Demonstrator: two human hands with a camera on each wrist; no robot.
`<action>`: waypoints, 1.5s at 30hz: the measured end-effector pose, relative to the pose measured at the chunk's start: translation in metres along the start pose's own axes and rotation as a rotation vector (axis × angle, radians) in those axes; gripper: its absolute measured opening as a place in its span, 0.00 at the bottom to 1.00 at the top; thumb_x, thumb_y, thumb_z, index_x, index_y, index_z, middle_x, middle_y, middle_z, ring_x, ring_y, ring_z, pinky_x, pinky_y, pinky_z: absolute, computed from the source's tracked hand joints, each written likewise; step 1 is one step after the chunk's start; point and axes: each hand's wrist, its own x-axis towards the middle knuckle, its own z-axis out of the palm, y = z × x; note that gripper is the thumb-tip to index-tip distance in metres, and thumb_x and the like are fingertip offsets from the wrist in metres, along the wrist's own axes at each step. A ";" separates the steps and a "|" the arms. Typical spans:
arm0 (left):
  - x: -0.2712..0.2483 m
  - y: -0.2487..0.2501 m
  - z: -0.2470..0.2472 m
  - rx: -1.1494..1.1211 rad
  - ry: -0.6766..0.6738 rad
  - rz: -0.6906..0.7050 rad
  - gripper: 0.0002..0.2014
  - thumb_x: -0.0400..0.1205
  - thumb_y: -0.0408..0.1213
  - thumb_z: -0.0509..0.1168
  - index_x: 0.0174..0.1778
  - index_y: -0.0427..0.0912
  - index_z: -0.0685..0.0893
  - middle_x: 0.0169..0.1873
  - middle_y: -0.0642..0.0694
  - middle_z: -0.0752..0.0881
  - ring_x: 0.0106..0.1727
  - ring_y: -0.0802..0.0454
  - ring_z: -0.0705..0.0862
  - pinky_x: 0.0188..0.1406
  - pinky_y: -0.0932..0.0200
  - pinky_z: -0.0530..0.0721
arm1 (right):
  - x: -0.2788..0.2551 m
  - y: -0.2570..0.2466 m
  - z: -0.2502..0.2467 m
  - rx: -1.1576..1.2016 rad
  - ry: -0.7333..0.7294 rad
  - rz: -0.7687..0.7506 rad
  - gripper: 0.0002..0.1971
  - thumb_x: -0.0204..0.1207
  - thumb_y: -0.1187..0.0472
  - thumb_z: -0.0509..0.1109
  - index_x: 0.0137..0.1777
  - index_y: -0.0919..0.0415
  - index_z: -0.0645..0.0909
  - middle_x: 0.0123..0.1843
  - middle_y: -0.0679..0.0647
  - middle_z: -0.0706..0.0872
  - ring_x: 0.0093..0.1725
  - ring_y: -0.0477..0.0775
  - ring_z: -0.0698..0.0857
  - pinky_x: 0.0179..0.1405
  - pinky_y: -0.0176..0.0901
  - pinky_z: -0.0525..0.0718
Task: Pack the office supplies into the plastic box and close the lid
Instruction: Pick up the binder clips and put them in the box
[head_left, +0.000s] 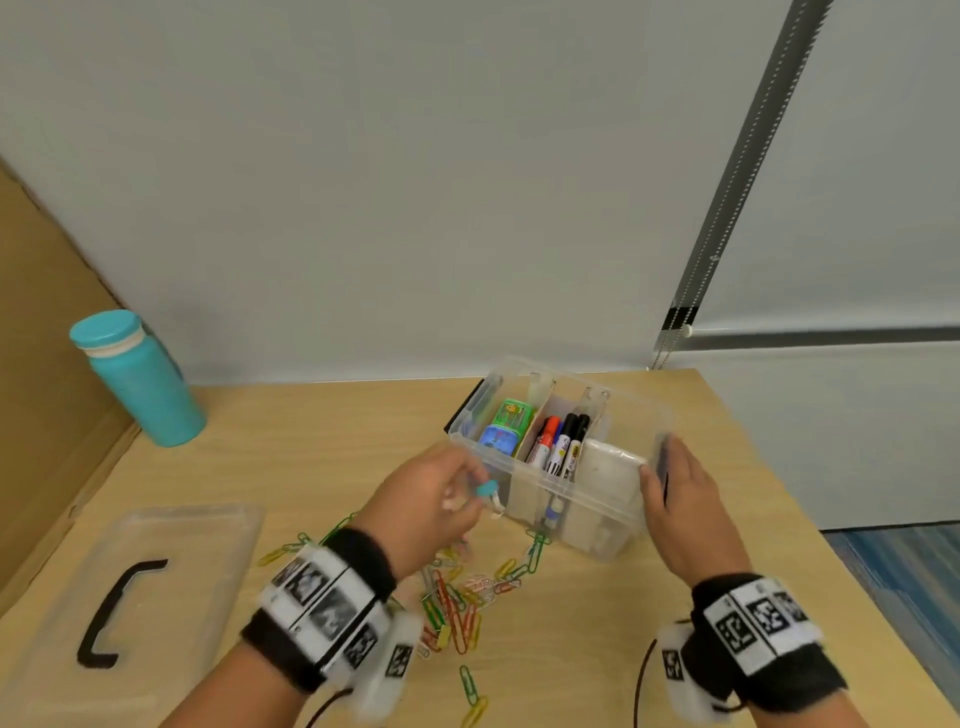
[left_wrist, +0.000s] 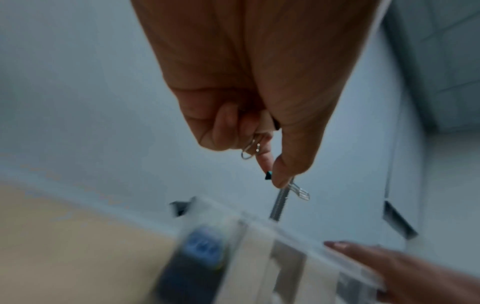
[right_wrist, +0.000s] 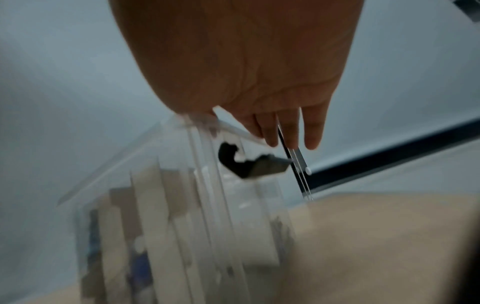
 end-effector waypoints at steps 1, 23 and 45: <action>0.017 0.016 0.000 0.016 0.000 0.036 0.07 0.80 0.41 0.66 0.53 0.52 0.79 0.34 0.62 0.70 0.33 0.66 0.71 0.32 0.72 0.68 | -0.003 0.001 0.005 0.051 0.020 -0.006 0.30 0.85 0.48 0.48 0.84 0.58 0.51 0.85 0.53 0.56 0.83 0.52 0.57 0.80 0.44 0.55; 0.194 0.101 0.078 0.387 -0.312 0.129 0.22 0.79 0.43 0.69 0.67 0.39 0.77 0.63 0.42 0.82 0.62 0.43 0.81 0.59 0.53 0.79 | -0.003 0.005 0.014 0.196 0.089 -0.044 0.28 0.85 0.54 0.48 0.84 0.60 0.51 0.85 0.54 0.56 0.83 0.52 0.57 0.81 0.44 0.57; -0.120 -0.096 0.020 0.332 -0.549 -0.248 0.22 0.70 0.53 0.71 0.58 0.53 0.77 0.51 0.58 0.76 0.50 0.58 0.76 0.50 0.61 0.77 | -0.116 -0.095 0.068 0.078 -0.276 -0.669 0.10 0.79 0.54 0.56 0.54 0.50 0.78 0.51 0.41 0.78 0.52 0.43 0.75 0.51 0.41 0.79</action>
